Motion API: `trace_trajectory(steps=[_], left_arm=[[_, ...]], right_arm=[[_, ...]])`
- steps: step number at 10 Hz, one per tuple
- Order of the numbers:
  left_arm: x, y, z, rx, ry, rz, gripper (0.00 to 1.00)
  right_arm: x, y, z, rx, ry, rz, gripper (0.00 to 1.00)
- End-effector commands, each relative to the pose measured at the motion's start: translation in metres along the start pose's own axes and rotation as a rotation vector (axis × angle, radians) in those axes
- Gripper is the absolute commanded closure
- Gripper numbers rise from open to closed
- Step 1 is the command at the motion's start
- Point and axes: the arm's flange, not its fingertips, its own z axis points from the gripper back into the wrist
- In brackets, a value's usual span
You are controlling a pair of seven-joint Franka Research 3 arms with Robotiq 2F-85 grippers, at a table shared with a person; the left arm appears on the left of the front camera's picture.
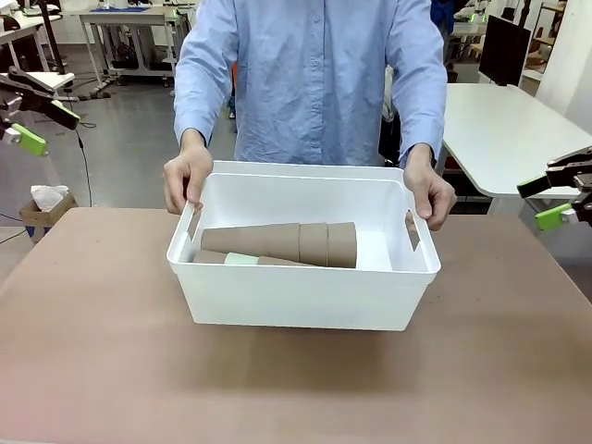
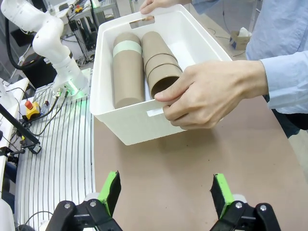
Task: Stack the cups and store them in the basket.
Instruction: Place the stack of Reusable plastic cups into the Pantry Basket.
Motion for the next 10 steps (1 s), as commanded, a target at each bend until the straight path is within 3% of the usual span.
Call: trace_trajectory(steps=[1, 10], left_arm=[[0.0023, -0.0004, 0.0010, -0.002, 0.012, 0.011, 0.00], [0.0023, -0.0004, 0.0010, -0.002, 0.012, 0.011, 0.00]], right_arm=[[0.0021, -0.0025, 0.0010, 0.003, -0.033, 0.024, 0.00], [0.0021, -0.0025, 0.0010, 0.003, -0.033, 0.024, 0.00]])
